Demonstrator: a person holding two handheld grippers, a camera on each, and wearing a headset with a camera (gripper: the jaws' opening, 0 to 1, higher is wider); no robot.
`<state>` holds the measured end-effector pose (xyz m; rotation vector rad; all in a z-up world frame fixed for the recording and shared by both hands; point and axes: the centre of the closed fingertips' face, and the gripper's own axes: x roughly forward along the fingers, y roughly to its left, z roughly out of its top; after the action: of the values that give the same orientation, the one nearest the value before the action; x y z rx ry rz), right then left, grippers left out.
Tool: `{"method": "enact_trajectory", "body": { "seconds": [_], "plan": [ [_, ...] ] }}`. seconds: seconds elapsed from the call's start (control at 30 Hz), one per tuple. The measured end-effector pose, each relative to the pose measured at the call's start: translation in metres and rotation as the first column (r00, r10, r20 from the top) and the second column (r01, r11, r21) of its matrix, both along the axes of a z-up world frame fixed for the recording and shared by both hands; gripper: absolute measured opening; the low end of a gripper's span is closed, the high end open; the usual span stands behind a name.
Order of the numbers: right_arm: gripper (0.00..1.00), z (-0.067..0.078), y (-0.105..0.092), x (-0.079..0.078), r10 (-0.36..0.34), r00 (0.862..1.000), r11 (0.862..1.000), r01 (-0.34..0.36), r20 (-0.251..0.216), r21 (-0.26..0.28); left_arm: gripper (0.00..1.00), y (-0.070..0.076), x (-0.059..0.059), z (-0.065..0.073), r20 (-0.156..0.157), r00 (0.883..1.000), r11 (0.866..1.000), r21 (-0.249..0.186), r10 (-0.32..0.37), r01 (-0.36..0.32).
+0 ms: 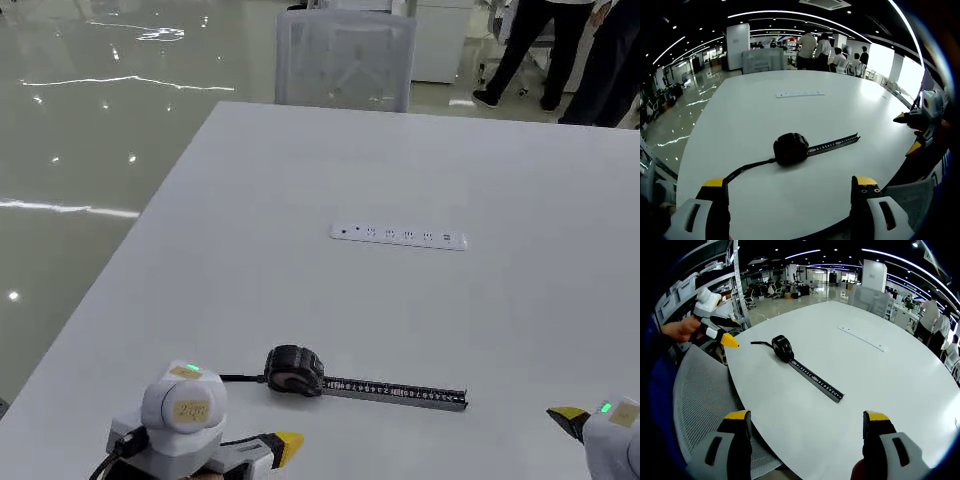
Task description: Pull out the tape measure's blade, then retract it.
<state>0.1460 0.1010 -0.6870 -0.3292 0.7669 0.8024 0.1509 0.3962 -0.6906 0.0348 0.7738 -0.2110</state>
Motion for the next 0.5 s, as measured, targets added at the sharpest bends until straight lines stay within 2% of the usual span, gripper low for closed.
{"method": "enact_trajectory", "body": {
  "seconds": [0.13, 0.3, 0.5],
  "plan": [
    [0.87, -0.007, 0.001, 0.007, 0.011, 1.0, 1.0, -0.011, -0.005, 0.007, 0.98, -0.004, 0.004, -0.008, -0.006, 1.0, 1.0, 0.0, -0.002, 0.002],
    [0.85, -0.02, 0.001, 0.01, 0.042, 0.999, 0.999, -0.042, -0.019, -0.015, 0.97, -0.01, 0.011, -0.015, -0.009, 1.0, 1.0, 0.004, -0.005, 0.005],
    [0.81, -0.037, 0.002, 0.017, 0.083, 0.996, 0.996, -0.084, -0.038, -0.032, 0.96, -0.016, 0.023, -0.024, -0.009, 1.0, 1.0, -0.015, 0.012, -0.012]
  ]
}}
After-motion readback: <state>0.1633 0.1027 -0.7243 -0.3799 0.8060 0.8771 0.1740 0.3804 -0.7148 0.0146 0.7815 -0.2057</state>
